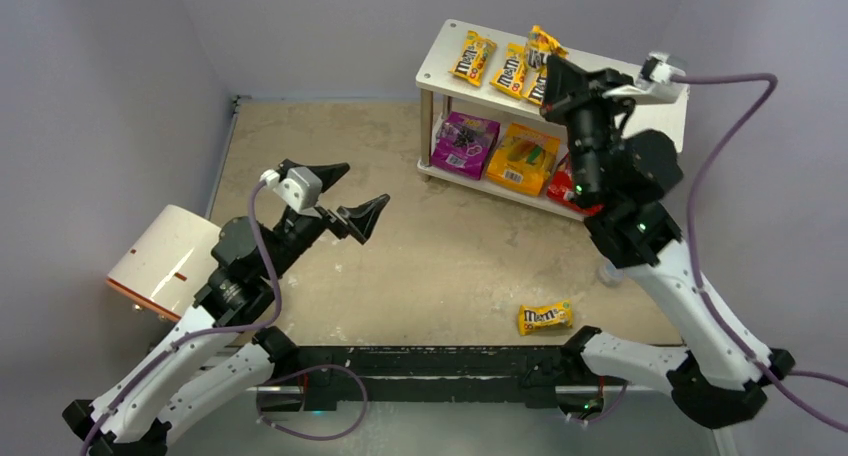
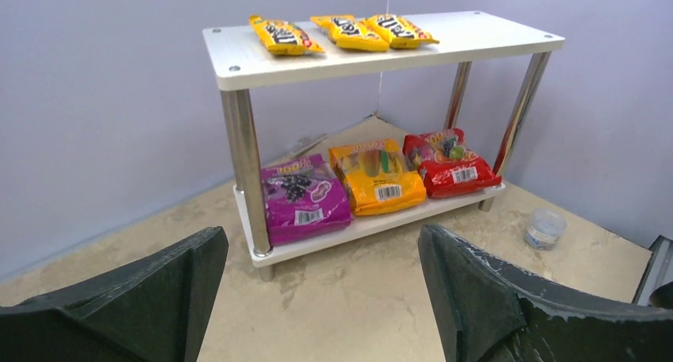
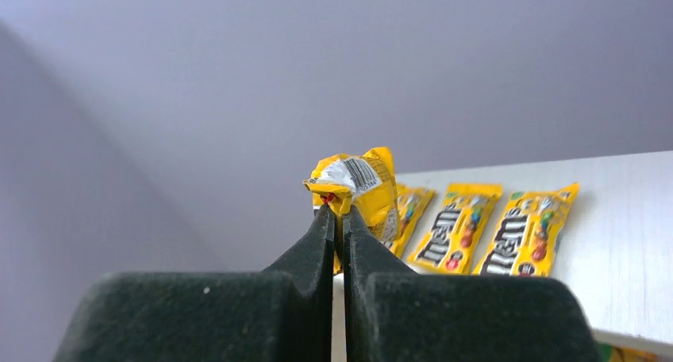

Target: Place and organize the candy bags onto the shelf

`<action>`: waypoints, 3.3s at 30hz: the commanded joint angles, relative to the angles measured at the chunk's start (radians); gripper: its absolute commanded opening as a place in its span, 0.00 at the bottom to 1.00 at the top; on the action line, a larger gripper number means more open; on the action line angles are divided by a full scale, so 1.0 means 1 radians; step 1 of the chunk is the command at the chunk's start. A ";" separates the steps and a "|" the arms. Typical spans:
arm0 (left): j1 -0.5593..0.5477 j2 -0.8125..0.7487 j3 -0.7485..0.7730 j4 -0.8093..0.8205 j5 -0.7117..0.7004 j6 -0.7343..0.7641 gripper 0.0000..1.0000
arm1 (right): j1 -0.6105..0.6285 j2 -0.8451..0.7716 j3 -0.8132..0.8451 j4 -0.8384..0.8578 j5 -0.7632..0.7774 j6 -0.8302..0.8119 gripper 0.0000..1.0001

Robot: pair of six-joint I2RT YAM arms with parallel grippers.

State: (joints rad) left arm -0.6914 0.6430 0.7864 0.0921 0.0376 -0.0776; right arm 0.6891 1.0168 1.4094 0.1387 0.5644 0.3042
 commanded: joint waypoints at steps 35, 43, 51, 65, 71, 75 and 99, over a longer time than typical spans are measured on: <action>-0.001 0.080 0.004 -0.003 -0.036 -0.062 0.99 | -0.505 0.101 -0.151 -0.043 0.134 0.559 0.00; -0.002 0.084 0.006 -0.009 -0.065 -0.062 0.99 | -0.505 0.072 -0.135 -0.129 0.041 0.509 0.49; -0.002 0.102 0.013 -0.015 -0.067 -0.063 0.99 | -0.505 0.036 -0.092 -0.157 -0.019 0.353 0.77; -0.001 0.137 0.024 -0.022 -0.042 -0.056 1.00 | -0.505 0.170 0.259 -0.522 -0.130 -0.258 0.99; 0.000 0.145 0.026 -0.030 -0.042 -0.053 1.00 | -0.528 0.337 0.491 -0.775 -0.246 -0.394 0.92; -0.001 0.148 0.024 -0.029 -0.021 -0.050 1.00 | -0.568 0.438 0.655 -0.924 -0.396 -0.438 0.86; 0.000 0.167 0.022 -0.020 0.003 -0.057 1.00 | -0.820 0.534 0.602 -0.937 -0.687 -0.267 0.64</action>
State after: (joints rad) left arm -0.6914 0.8082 0.7864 0.0425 0.0299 -0.1211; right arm -0.1249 1.5600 2.0132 -0.8032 -0.0250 -0.0460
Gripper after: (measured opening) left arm 0.996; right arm 0.626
